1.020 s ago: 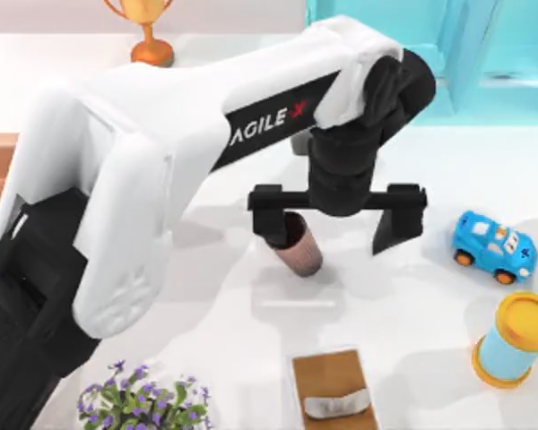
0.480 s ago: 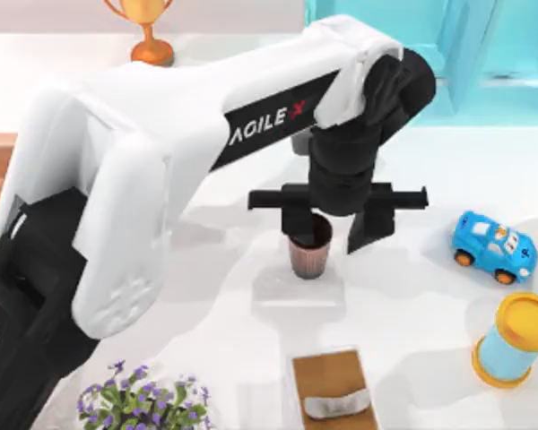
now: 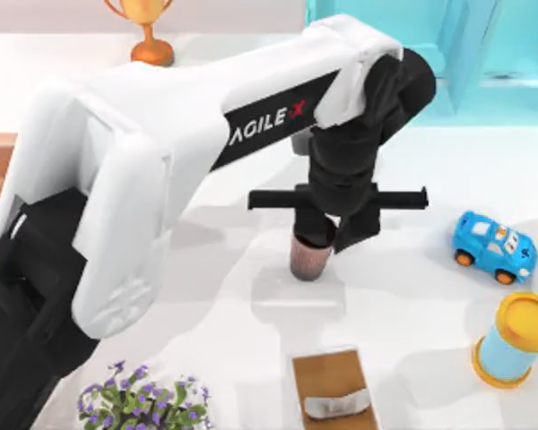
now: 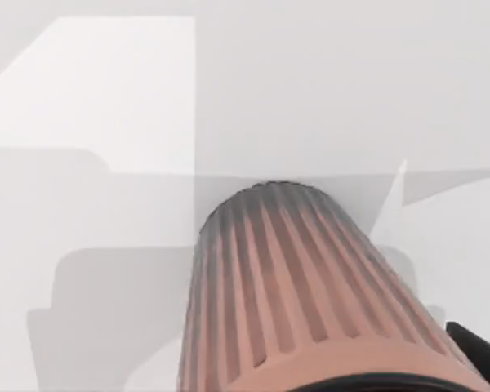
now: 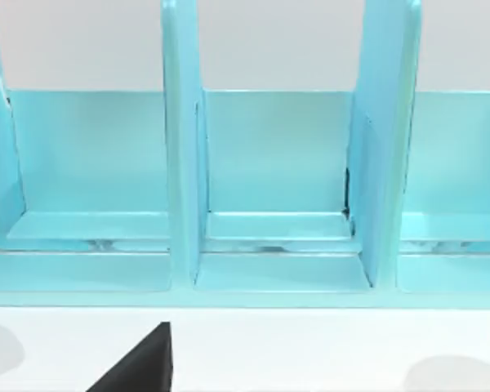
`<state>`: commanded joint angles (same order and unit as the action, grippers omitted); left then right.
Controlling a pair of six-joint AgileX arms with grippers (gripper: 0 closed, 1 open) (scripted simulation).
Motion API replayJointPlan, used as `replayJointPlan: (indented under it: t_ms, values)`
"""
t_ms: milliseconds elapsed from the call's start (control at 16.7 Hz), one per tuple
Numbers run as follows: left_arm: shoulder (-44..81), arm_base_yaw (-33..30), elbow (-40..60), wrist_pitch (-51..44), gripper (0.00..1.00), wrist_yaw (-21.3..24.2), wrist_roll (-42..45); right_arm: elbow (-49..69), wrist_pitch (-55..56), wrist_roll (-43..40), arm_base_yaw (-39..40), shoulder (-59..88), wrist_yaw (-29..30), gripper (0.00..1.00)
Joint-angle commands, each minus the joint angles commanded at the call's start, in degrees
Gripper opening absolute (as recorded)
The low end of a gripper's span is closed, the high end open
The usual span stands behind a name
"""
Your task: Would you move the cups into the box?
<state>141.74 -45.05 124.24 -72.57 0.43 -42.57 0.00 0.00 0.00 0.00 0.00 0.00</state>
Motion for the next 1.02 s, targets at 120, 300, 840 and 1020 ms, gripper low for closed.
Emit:
replayJointPlan:
  t_ms: [120,300,840,1020]
  values:
    - [0.0,0.0,0.0,0.0,0.0,0.0,0.0,0.0,0.0,0.0,0.0,0.0,0.0,1.0]
    - [-0.13,0.17,-0.08,-0.14,0.0,-0.02,0.19,0.0,0.0,0.0,0.0,0.0,0.0,1.0]
    - [-17.57,9.59,-7.93,-9.46,0.0,-0.25,9.39,0.0,0.0,0.0,0.0,0.0,0.0,1.0]
    - [-18.1,9.95,-8.28,-9.89,0.0,-0.23,9.75,0.0,0.0,0.0,0.0,0.0,0.0,1.0]
